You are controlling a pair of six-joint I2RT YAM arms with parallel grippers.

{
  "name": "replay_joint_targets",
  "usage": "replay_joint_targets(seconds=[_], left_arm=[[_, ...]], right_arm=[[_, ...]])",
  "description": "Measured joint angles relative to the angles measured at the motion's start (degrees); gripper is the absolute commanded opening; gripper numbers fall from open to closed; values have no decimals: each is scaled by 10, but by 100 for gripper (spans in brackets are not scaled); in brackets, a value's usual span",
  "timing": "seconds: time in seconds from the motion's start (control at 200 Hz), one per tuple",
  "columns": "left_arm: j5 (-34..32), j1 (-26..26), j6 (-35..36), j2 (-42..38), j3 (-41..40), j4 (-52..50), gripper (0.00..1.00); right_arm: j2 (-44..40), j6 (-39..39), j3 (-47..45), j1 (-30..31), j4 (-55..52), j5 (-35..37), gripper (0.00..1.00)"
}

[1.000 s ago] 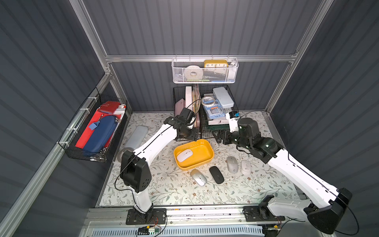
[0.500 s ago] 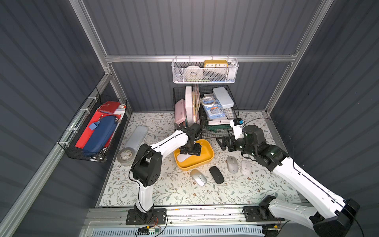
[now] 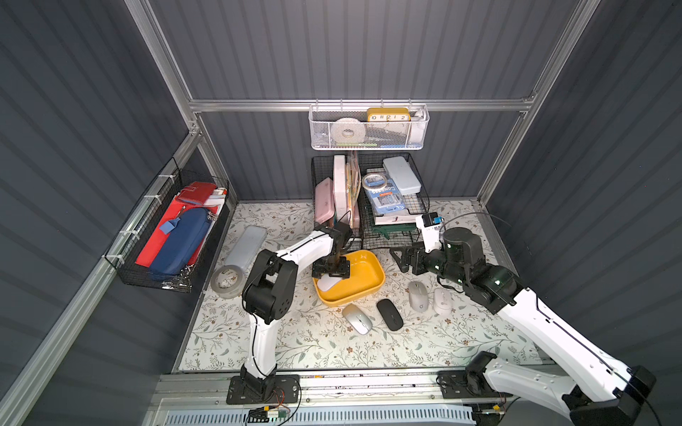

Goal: Take out the mouse from the storage box
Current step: Adjust the mouse in the storage box.

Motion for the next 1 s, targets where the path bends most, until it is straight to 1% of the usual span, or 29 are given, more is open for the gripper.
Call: replay_joint_targets(seconds=[0.18, 0.35, 0.485, 0.63, 0.68, 0.745, 0.825, 0.855, 0.87, 1.001], left_arm=[[-6, 16, 9, 9, 9, 7, 89], [19, 16, 30, 7, 1, 18, 88], [60, 6, 45, -9, -15, 20, 83], [129, -25, 43, -25, -25, 32, 82], [140, -36, 40, -32, -25, 33, 83], [136, -42, 38, -36, -18, 27, 85], [116, -41, 34, -35, 4, 17, 91], [108, -40, 32, -34, 16, 12, 98], [105, -39, 31, -33, 22, 10, 99], [85, -36, 37, -33, 59, 12, 99]], right_arm=[[11, -2, 0, 0, 0, 0, 90], [19, -4, 0, 0, 0, 0, 90], [19, -7, 0, 0, 0, 0, 90], [19, -9, 0, 0, 0, 2, 90], [19, -9, 0, 0, 0, 3, 90], [20, -9, 0, 0, 2, 4, 90], [22, -9, 0, 0, 3, 4, 90], [23, -9, 0, 0, 3, 4, 90], [23, -9, 0, 0, 3, 4, 90], [25, -10, 0, 0, 3, 6, 90]])
